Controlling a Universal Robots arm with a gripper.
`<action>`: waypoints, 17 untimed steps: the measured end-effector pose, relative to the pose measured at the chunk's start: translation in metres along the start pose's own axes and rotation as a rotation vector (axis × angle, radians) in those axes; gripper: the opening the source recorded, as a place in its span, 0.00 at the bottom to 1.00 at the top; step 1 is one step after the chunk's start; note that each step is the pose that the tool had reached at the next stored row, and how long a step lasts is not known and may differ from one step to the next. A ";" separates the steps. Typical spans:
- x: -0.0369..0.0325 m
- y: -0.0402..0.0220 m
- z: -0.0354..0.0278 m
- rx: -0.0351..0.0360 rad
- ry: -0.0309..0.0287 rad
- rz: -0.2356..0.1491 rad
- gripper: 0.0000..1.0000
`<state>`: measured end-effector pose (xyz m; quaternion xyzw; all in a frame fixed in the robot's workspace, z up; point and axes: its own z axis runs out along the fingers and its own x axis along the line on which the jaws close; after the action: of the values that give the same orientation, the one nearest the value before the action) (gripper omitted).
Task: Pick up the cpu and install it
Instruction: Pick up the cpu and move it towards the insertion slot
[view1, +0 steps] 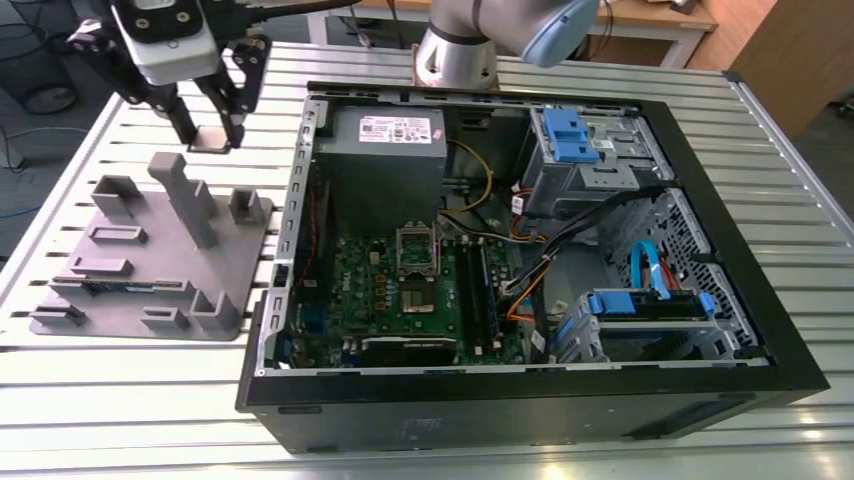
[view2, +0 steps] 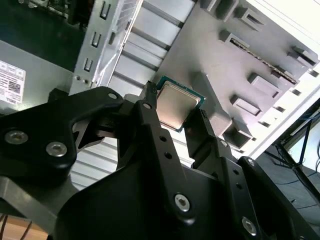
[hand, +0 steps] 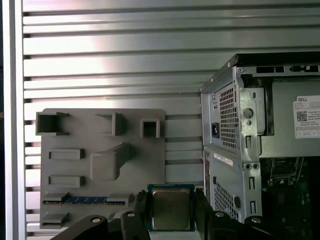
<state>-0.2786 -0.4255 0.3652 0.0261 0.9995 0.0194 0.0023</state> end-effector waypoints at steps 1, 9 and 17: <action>-0.0044 0.0002 0.0000 0.0001 0.0001 0.000 0.47; -0.0404 0.0021 0.0002 0.0001 0.0012 0.000 0.47; -0.0766 0.0040 0.0005 0.0002 0.0029 0.000 0.47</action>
<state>-0.2019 -0.4255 0.3651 0.0261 0.9995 0.0193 0.0008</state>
